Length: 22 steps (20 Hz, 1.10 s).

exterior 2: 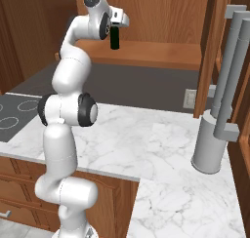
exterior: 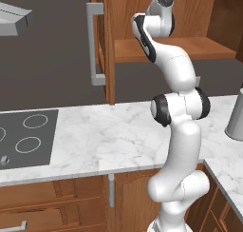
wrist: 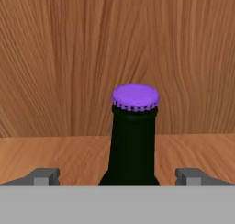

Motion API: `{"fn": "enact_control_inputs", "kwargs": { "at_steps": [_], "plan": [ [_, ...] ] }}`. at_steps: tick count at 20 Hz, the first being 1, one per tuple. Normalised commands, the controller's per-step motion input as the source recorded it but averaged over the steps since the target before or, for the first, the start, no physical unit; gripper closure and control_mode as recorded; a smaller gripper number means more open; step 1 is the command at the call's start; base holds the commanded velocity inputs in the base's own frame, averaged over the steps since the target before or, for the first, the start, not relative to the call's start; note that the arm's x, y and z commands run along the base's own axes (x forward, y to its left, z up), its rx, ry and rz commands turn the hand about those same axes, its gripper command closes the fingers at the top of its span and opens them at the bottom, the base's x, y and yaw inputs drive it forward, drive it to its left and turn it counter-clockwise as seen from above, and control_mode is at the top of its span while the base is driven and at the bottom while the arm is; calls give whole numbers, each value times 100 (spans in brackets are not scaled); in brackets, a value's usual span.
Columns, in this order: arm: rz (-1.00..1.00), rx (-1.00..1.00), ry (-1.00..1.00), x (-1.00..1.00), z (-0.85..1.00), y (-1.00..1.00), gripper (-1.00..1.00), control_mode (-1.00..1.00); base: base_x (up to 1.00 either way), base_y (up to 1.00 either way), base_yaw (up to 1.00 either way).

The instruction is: Open the cabinet directly in front. Then move the beer and the cup to the dining counter with the jar on it.

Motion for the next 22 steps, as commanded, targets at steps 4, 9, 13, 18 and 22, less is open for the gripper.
{"fn": "enact_control_inputs", "kwargs": {
  "at_steps": [4,9,13,18,22],
  "plan": [
    [0,0,0,11,-1,0,-100,-100,0,0,0],
    [0,0,0,14,0,0,-100,-100,0,0,0],
    [0,0,0,8,0,0,-100,-100,0,0,0],
    [0,0,0,3,0,0,-100,-100,0,0,0],
    [0,0,-1,1,-1,0,100,-100,0,0,0]
  ]
}}
